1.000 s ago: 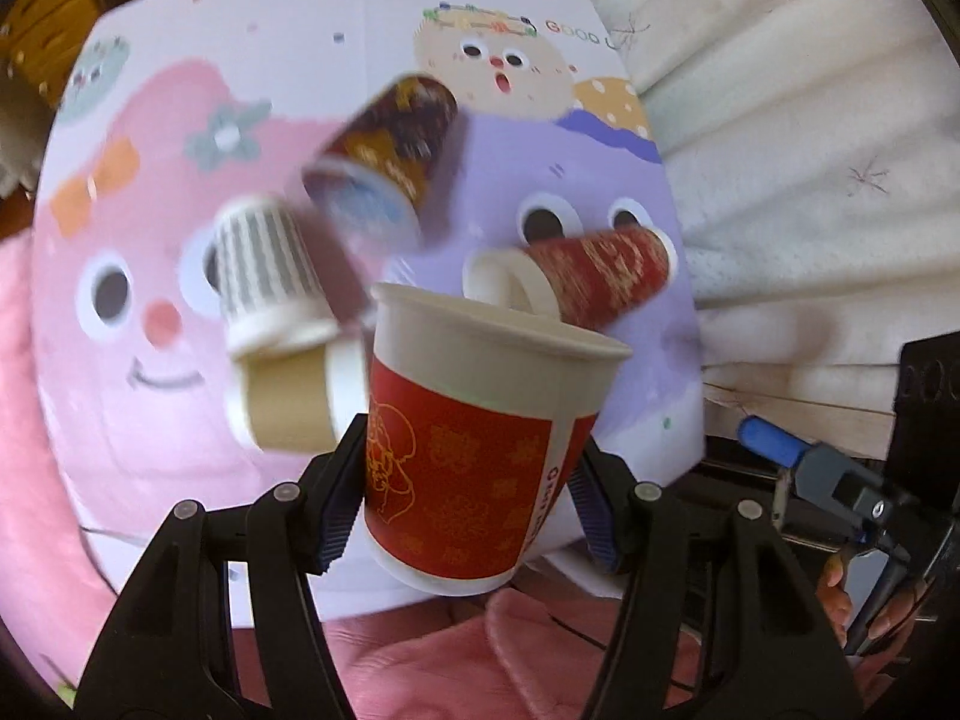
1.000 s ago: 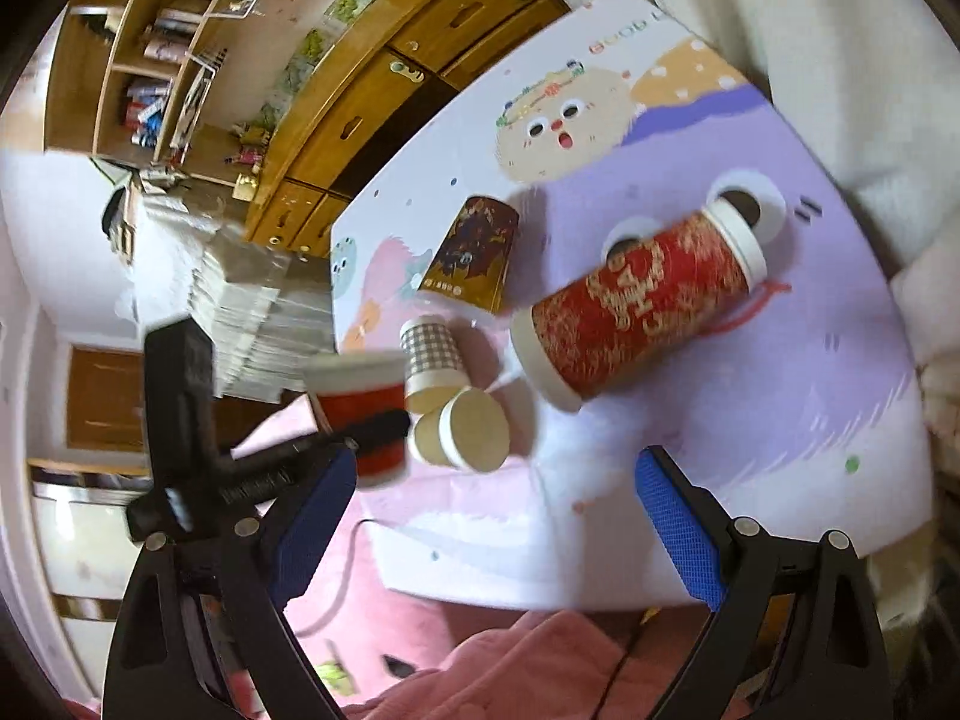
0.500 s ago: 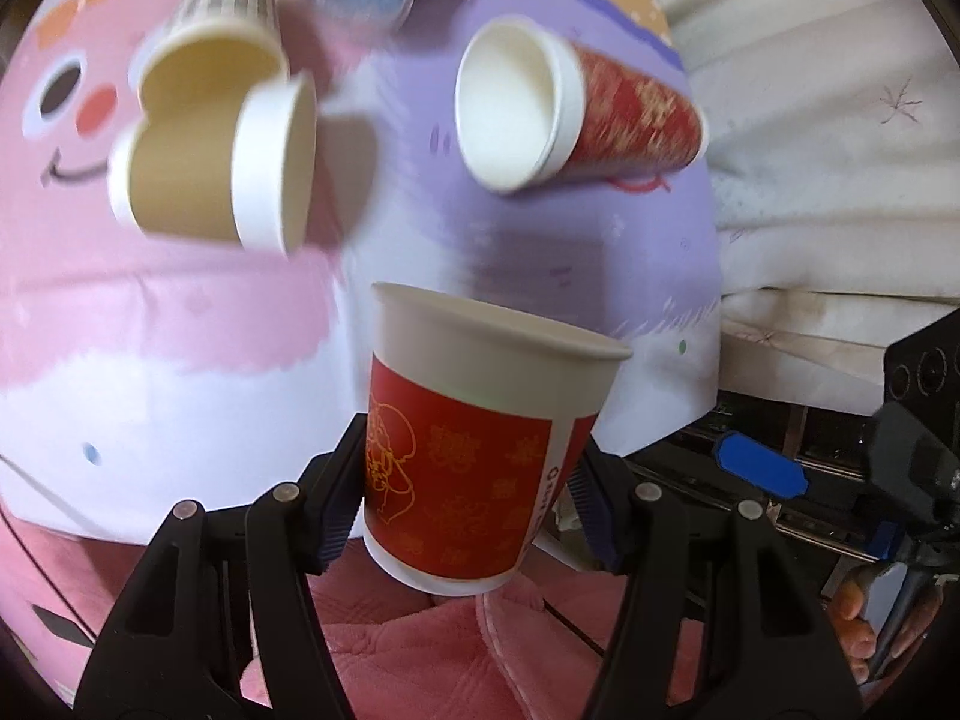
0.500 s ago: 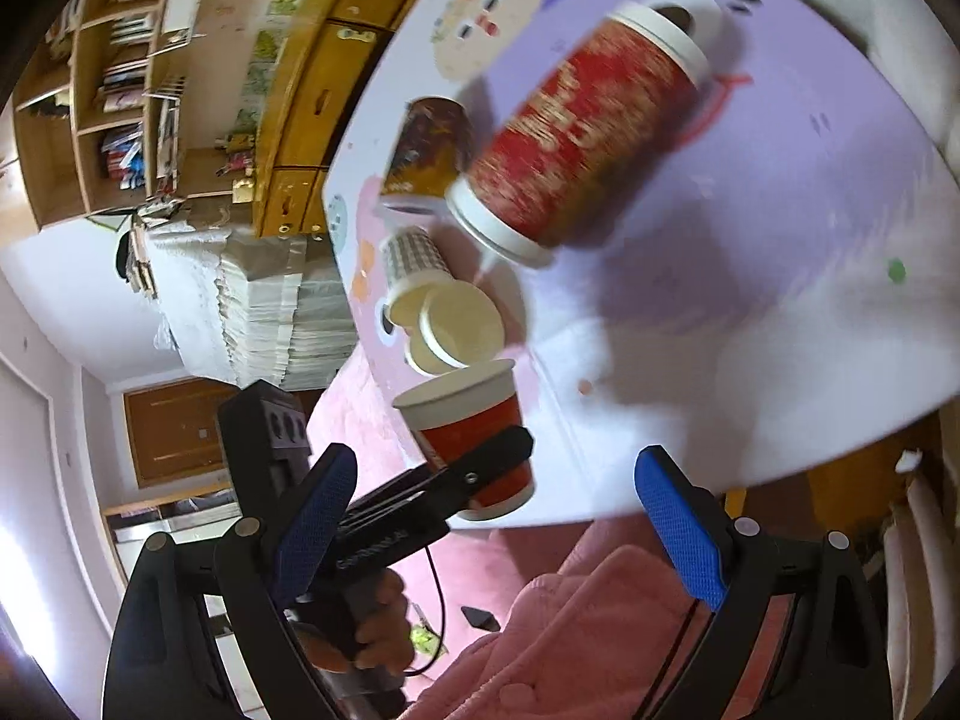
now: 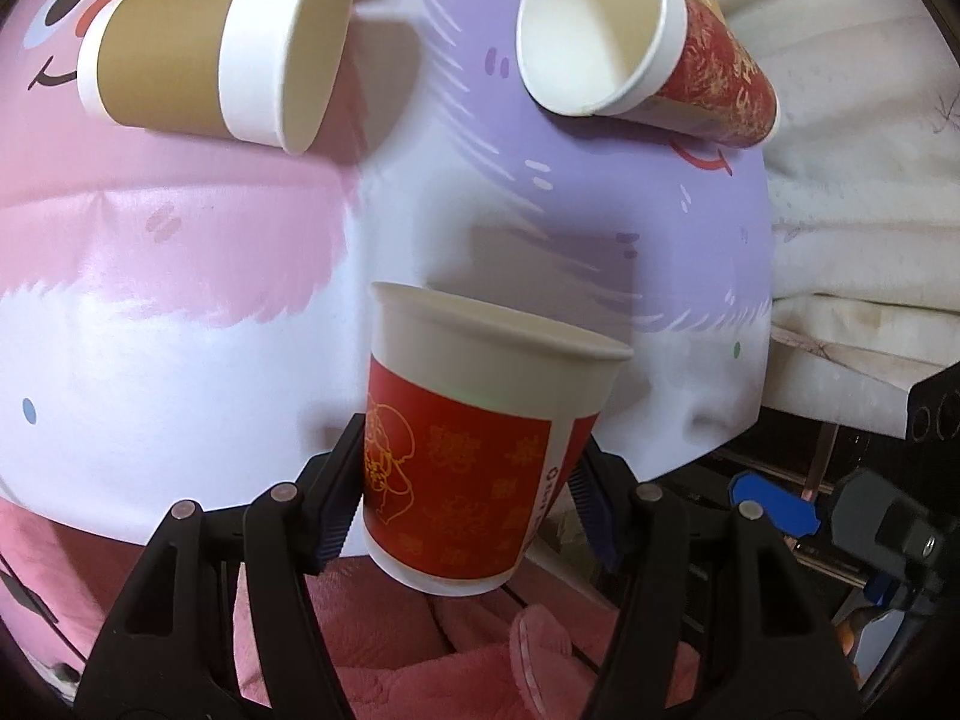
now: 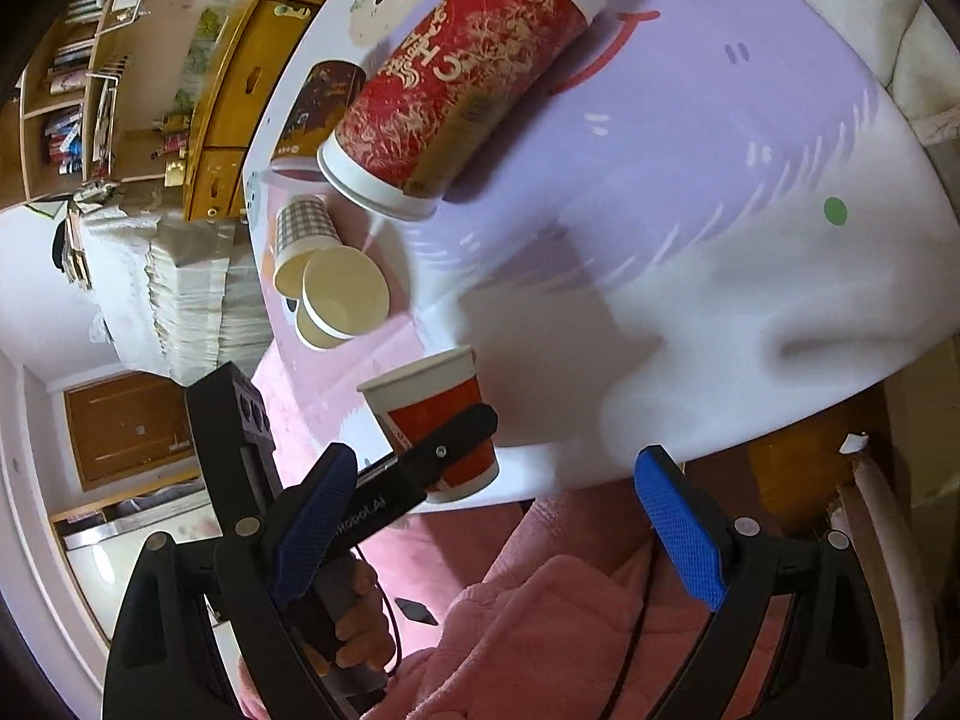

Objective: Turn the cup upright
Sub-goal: 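Lift the red cup with the left gripper and set it upright on the table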

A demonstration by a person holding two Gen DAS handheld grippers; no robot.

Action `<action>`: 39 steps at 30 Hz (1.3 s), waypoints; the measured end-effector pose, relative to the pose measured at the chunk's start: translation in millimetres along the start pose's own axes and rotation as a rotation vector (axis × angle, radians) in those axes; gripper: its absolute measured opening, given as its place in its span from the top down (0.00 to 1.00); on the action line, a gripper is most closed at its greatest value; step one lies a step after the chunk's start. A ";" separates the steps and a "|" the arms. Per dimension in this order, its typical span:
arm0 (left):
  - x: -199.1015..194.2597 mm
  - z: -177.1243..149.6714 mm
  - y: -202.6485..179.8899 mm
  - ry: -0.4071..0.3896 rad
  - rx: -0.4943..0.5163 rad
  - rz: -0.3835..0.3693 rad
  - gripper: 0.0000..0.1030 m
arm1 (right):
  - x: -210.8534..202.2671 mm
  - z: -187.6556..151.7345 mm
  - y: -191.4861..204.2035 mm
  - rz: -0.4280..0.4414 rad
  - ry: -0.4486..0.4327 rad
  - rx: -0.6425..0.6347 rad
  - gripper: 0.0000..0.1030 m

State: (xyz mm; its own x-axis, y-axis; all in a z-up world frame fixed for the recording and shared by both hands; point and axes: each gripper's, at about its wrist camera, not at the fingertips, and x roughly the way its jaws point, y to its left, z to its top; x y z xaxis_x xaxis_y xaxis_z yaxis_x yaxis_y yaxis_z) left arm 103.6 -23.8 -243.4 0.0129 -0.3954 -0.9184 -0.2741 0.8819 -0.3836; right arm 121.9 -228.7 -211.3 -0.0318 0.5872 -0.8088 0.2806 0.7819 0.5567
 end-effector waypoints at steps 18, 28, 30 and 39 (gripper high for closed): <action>1.5 2.5 21.9 -0.006 -0.052 -0.045 0.39 | -6.2 -3.7 10.7 -0.045 -0.004 -0.057 0.08; -15.9 3.5 17.9 -0.012 -0.007 -0.041 0.34 | -8.4 -2.2 11.8 -0.035 -0.011 -0.055 0.08; -24.0 2.6 17.8 -0.010 0.006 -0.046 0.33 | -9.8 -1.7 14.6 -0.031 -0.015 -0.058 0.08; -74.3 -15.4 14.9 -0.032 0.100 -0.055 0.28 | -7.2 4.1 25.8 -0.014 -0.011 -0.082 0.08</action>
State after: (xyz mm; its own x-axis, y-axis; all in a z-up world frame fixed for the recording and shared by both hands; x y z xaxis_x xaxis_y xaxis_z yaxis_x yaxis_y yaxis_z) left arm 83.7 14.8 -179.4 0.0562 -0.4368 -0.8978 -0.1751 0.8810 -0.4396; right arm 133.3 -213.6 -191.8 -0.0248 0.5744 -0.8182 0.2004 0.8047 0.5588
